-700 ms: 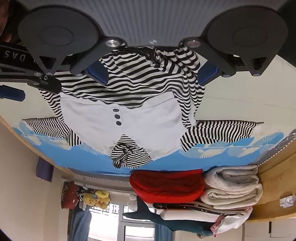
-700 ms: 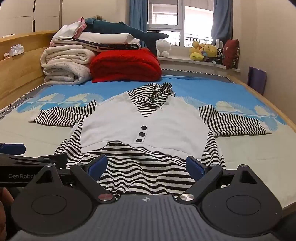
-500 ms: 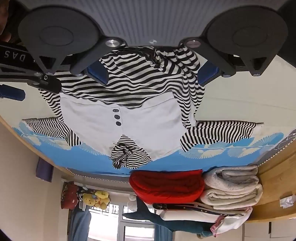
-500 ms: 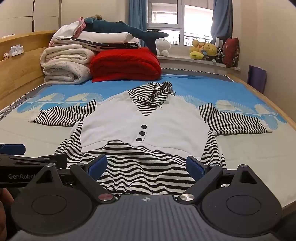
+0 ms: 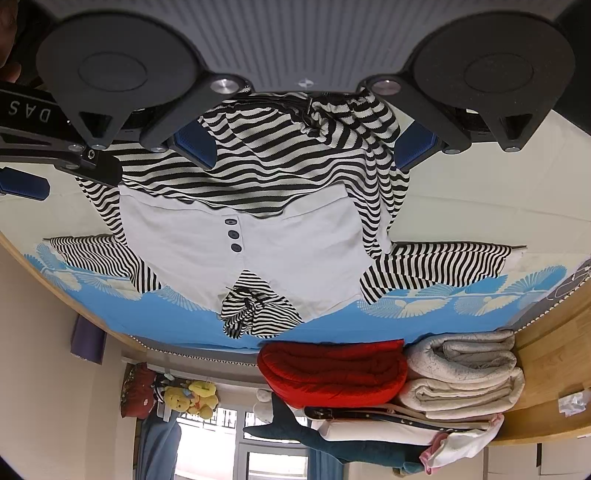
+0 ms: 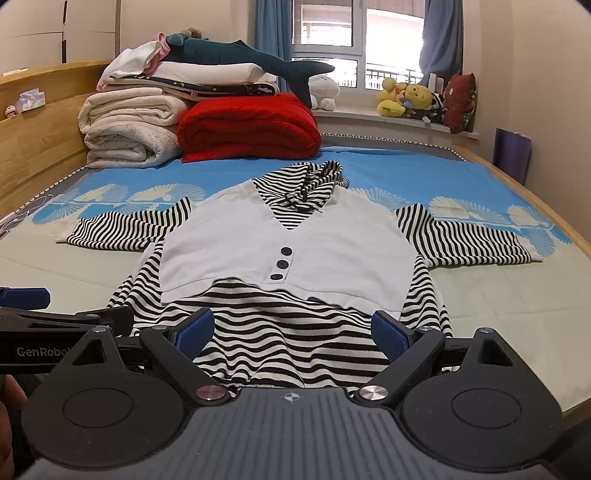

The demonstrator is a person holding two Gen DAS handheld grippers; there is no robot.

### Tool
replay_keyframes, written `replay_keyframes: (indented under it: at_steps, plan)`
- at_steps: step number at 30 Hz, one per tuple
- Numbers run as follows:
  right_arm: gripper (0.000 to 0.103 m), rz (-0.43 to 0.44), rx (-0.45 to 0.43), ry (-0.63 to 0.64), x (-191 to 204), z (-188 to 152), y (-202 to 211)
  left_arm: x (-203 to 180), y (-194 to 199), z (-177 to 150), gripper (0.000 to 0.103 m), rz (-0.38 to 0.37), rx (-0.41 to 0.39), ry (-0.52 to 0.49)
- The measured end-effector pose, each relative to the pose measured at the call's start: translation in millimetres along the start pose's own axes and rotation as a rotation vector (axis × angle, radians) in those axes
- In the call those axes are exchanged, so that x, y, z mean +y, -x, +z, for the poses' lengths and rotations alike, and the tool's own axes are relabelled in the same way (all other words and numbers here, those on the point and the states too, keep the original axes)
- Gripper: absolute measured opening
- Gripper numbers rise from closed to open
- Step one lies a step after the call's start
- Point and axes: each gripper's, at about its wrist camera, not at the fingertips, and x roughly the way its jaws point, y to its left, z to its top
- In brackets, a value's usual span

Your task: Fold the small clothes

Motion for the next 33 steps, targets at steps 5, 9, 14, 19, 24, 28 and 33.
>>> replay_keyframes:
  at_steps: [5,9,14,19,24,28,33]
  plan:
    - [0.092,0.000,0.000,0.000,-1,1,0,0,0,0,0.102,0.000,0.000,0.000]
    - [0.092,0.000,0.000,0.000,-1,1,1,0,0,0,0.102,0.000,0.001,-0.001]
    - [0.092,-0.005,-0.003,0.001,-2,1,1,0,0,0,0.102,-0.003,-0.001,0.000]
    - [0.091,-0.016,-0.002,-0.021,-6,-1,-3,4,7,4,0.102,-0.020,-0.040,-0.002]
    - [0.070,0.007,-0.036,-0.049,-26,19,9,13,13,29,0.095,-0.070,-0.062,-0.050]
    - [0.067,0.003,-0.134,-0.051,-63,51,5,30,-2,63,0.072,-0.107,-0.071,-0.138]
    - [0.067,-0.067,-0.022,-0.043,-111,61,-45,58,-68,81,0.066,-0.075,0.065,-0.128]
